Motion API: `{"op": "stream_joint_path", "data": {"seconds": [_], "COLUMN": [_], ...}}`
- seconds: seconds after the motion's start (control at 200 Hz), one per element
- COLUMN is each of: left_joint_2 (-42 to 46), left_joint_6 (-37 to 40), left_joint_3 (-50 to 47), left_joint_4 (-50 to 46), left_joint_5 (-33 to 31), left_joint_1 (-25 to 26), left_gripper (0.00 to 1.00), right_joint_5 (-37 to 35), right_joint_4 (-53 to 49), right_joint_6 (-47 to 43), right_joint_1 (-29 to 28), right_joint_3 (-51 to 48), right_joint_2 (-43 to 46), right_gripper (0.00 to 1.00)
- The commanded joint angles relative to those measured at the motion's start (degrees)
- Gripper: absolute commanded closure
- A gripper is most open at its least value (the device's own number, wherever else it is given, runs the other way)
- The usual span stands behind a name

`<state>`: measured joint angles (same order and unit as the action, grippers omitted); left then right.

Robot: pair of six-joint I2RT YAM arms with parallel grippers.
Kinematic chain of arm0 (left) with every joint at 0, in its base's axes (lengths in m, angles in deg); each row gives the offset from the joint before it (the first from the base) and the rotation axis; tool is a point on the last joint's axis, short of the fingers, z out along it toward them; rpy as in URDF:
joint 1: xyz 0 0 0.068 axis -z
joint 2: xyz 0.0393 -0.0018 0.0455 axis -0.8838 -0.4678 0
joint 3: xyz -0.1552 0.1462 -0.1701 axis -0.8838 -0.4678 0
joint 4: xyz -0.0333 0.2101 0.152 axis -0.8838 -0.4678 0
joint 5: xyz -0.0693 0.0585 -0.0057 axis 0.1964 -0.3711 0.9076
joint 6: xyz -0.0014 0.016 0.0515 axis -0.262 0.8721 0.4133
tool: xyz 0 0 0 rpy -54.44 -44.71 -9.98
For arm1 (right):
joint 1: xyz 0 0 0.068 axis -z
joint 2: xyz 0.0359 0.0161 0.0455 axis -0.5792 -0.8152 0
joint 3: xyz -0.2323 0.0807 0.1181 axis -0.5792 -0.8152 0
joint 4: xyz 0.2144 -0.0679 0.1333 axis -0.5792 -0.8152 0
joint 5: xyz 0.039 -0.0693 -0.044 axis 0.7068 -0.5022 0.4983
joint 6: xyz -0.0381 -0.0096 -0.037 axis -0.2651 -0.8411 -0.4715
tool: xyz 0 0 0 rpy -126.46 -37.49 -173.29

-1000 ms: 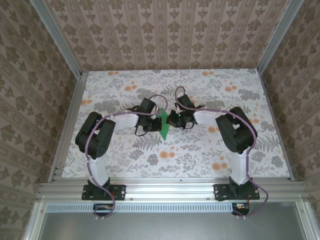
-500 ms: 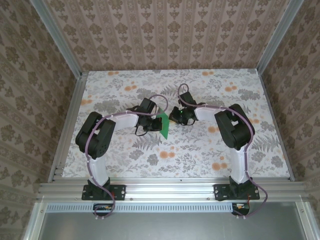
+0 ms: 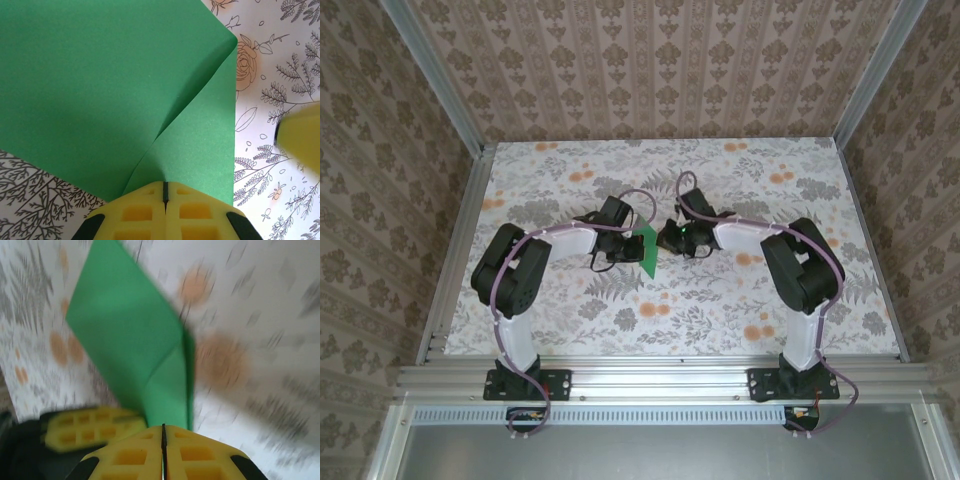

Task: Fold a paper plane with a square sheet of paper (pick it up from the middle)
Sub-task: Third fold the triangle at the center of the table.

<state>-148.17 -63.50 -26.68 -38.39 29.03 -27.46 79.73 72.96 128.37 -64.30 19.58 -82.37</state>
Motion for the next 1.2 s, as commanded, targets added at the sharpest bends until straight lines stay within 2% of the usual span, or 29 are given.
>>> {"op": "stream_joint_path", "data": {"seconds": [0.0, 0.42, 0.805, 1.025, 1.195], "left_joint_2": [-2.44, -2.76, -3.02, -2.81, 0.57], "left_joint_6": [-0.68, -2.14, -2.12, 0.16, 5.97], "left_joint_3": [-0.8, -1.11, -1.07, -0.61, -0.06], "left_joint_4": [-5.28, -4.83, -4.75, -4.68, -4.83], "left_joint_5": [-3.83, -4.62, -4.99, -3.85, -0.86], "left_joint_1": [0.33, 0.41, 0.33, 0.43, 1.47], "left_gripper": [1.0, 1.0, 1.0, 1.0, 1.0], "right_joint_5": [3.48, 6.55, 4.38, 6.32, -0.4], "right_joint_4": [1.8, 2.15, -6.56, -6.82, -5.01], "right_joint_6": [2.68, 4.6, 2.33, 1.03, -0.59], "right_joint_1": [-1.9, -4.93, -6.22, -6.82, -4.99], "right_joint_3": [-3.51, -6.25, -10.4, -14.73, -15.53], "right_joint_2": [2.32, -1.71, 0.01, 7.79, 18.59], "right_gripper": [0.9, 0.91, 0.9, 0.9, 0.82]}}
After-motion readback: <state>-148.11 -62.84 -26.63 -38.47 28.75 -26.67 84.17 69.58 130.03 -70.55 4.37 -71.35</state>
